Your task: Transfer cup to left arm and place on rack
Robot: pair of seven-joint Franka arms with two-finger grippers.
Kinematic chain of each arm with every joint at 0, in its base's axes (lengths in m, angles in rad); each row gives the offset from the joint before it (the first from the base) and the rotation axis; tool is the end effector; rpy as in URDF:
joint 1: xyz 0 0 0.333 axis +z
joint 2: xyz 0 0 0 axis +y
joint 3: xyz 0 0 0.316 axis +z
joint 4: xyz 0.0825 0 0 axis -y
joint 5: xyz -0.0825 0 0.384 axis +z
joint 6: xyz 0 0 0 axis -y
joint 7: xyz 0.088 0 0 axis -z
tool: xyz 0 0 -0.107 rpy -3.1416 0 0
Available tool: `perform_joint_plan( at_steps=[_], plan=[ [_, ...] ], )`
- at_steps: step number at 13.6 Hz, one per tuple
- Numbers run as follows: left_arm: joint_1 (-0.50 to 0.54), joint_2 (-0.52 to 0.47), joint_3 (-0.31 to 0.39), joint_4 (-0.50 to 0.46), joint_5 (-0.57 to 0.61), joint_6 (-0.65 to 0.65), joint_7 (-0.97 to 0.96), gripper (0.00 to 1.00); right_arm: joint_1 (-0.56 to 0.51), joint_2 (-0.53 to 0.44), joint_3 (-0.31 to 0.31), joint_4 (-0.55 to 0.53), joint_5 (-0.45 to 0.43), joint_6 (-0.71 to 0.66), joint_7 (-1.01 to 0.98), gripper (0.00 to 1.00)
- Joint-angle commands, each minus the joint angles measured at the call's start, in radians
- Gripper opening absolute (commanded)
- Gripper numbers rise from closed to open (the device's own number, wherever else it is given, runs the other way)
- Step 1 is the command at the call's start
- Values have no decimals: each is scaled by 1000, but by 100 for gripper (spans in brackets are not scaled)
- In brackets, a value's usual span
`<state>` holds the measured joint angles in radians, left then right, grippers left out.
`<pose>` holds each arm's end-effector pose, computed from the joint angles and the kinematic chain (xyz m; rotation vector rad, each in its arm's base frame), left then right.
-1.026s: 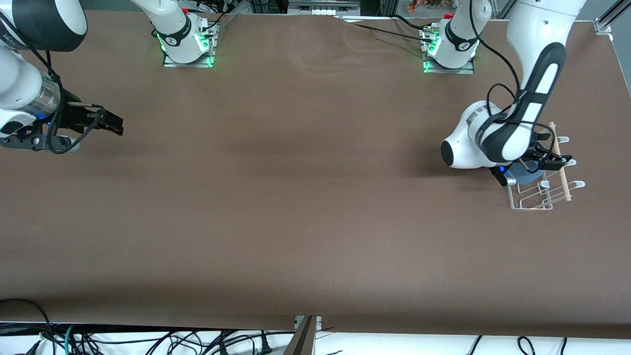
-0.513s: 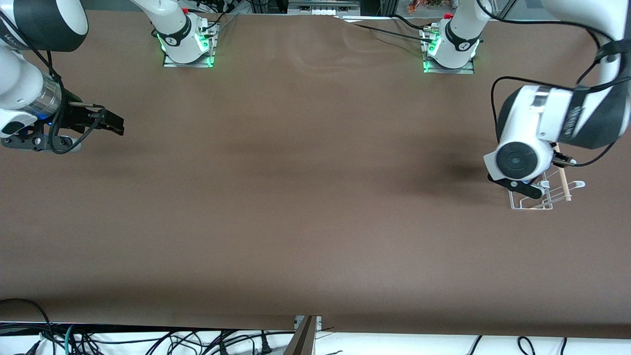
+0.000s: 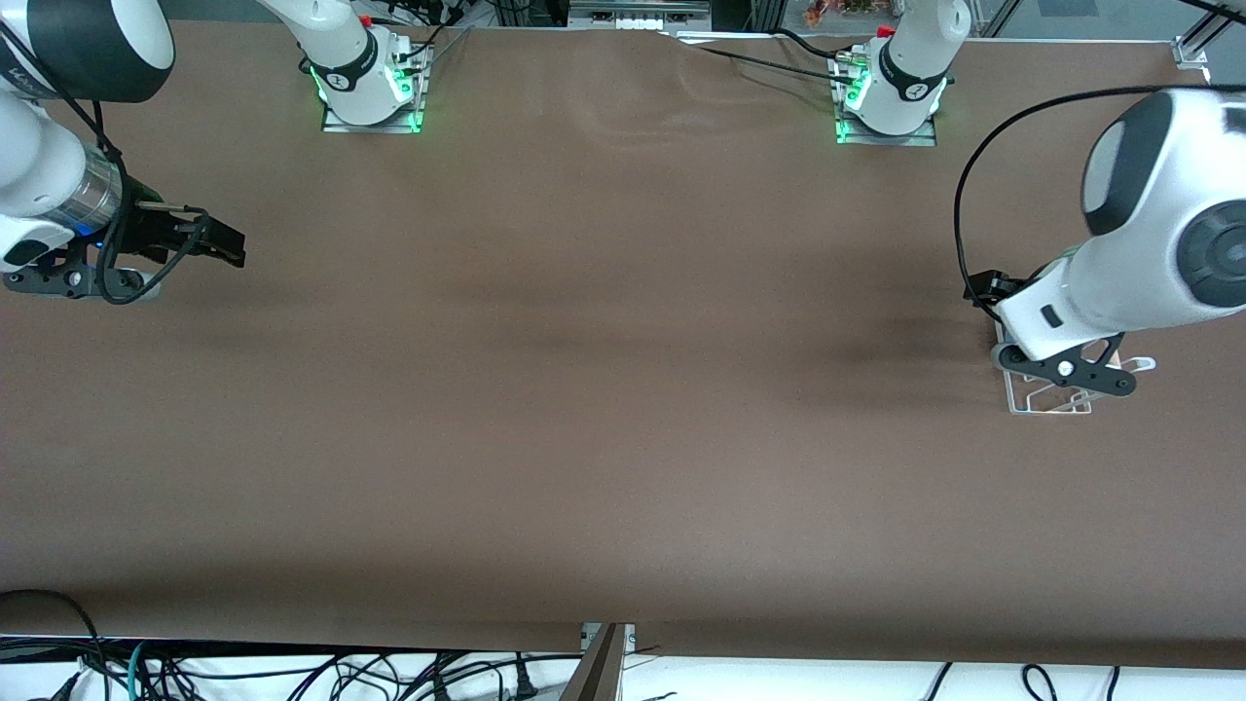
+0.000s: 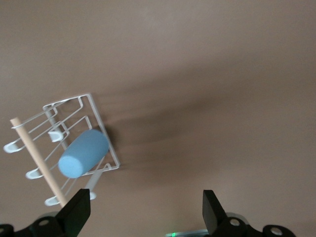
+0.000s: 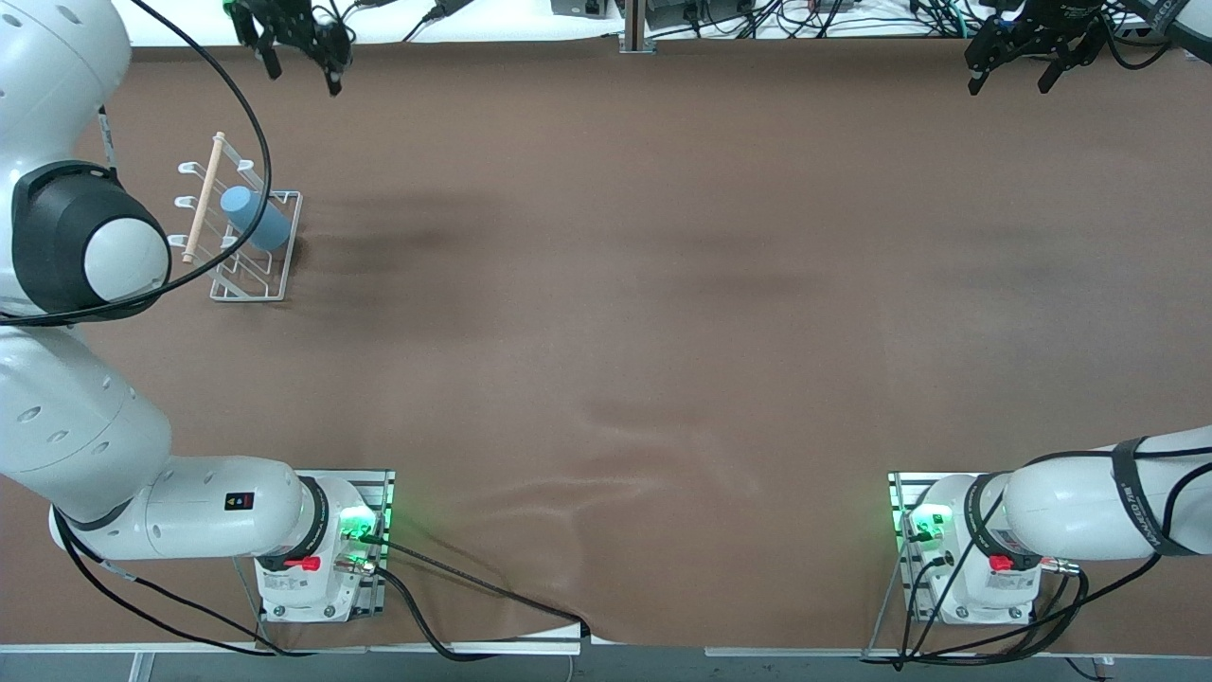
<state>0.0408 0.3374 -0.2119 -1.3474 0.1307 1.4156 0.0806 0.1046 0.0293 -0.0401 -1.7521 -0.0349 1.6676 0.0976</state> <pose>0.6251 -0.0716 0.5195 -3.0210 0.3736 0.3966 0.5588 0.0329 0.5306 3.0918 -0.0430 -0.1711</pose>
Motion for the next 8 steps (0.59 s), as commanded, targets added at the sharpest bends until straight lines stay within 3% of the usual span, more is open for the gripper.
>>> perform_joint_plan(
  at_steps=[1,3,5,8],
  plan=[
    [11,-36,-11,40,-52,-7,-19,100,0,-11,5,-9,-14,-3,-2,99],
    [-13,-111,8,-46,-78,81,-25,100,1,-11,5,-9,-14,-3,-2,99],
    [-48,-232,72,-229,-97,225,-30,100,1,-11,6,-9,-14,-5,-2,99],
    [-47,-355,108,-367,-140,267,-33,100,4,-11,6,-9,-14,-5,-2,99]
  ],
)
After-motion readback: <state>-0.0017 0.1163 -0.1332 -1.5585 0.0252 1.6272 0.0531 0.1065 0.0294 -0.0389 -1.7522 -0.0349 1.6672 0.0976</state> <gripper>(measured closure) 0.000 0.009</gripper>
